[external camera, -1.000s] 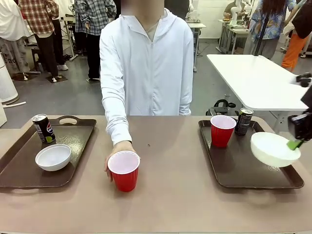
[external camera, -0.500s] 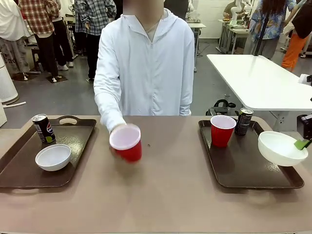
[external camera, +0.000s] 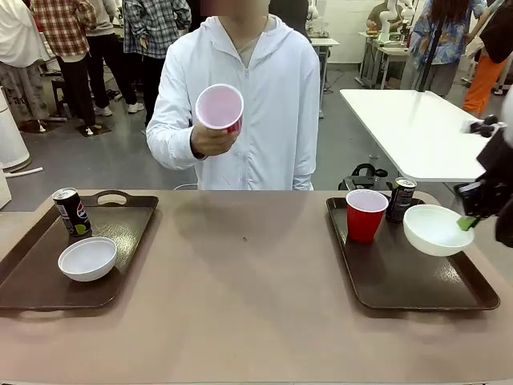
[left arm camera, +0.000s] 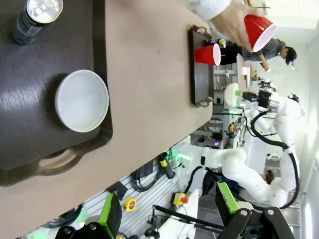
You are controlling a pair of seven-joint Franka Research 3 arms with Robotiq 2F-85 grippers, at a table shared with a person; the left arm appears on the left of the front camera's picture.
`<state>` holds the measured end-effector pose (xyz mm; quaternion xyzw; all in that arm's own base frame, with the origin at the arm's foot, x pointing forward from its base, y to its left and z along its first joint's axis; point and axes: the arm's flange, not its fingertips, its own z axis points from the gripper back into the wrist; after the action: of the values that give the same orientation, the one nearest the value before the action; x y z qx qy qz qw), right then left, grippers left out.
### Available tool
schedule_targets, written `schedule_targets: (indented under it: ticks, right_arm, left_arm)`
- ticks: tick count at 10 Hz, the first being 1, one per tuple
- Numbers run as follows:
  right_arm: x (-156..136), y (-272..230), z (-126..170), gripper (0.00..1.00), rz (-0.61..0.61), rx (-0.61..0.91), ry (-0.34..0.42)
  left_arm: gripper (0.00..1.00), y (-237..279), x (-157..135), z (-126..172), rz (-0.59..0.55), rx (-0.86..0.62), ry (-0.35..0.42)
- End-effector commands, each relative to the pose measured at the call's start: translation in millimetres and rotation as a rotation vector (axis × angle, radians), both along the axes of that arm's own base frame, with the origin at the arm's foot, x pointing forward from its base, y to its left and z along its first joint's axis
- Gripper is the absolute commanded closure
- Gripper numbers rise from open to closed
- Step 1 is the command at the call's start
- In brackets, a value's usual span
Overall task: Prepare tableware on both trays.
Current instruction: Pick up a Picnic Bowl from the table and place it on a Handle tray.
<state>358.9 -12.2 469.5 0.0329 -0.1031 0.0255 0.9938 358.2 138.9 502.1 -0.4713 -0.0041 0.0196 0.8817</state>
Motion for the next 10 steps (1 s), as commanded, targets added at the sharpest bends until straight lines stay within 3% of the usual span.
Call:
schedule_targets:
  ticks: [1, 2, 4, 8, 9, 10]
  right_arm:
    - [10.9, -3.5, -56.5, 0.97, -0.067, -0.049, 0.038]
    - [16.6, -4.6, -69.5, 0.97, -0.073, -0.051, 0.060]
    - [26.0, -7.8, -96.6, 0.97, -0.091, -0.027, 0.032]
    - [27.4, -6.8, -122.7, 0.97, -0.066, -0.032, 0.033]
    - [27.3, -5.4, -121.3, 0.92, -0.058, -0.026, 0.037]
    - [23.2, -3.7, -116.9, 0.37, -0.047, -0.016, 0.039]
  left_arm:
    - [0.00, 1.0, 0.6, 2.6, -0.008, -0.019, -0.013]
    - [0.00, 1.0, 0.6, 2.6, -0.008, -0.019, -0.013]
    - [0.00, 1.0, 0.6, 2.6, -0.008, -0.019, -0.013]
    - [0.00, 1.0, 0.6, 2.6, -0.008, -0.019, -0.013]
    - [0.00, 1.0, 0.6, 2.6, -0.008, -0.019, -0.013]
    - [0.00, 1.0, 0.6, 2.6, -0.008, -0.019, -0.013]
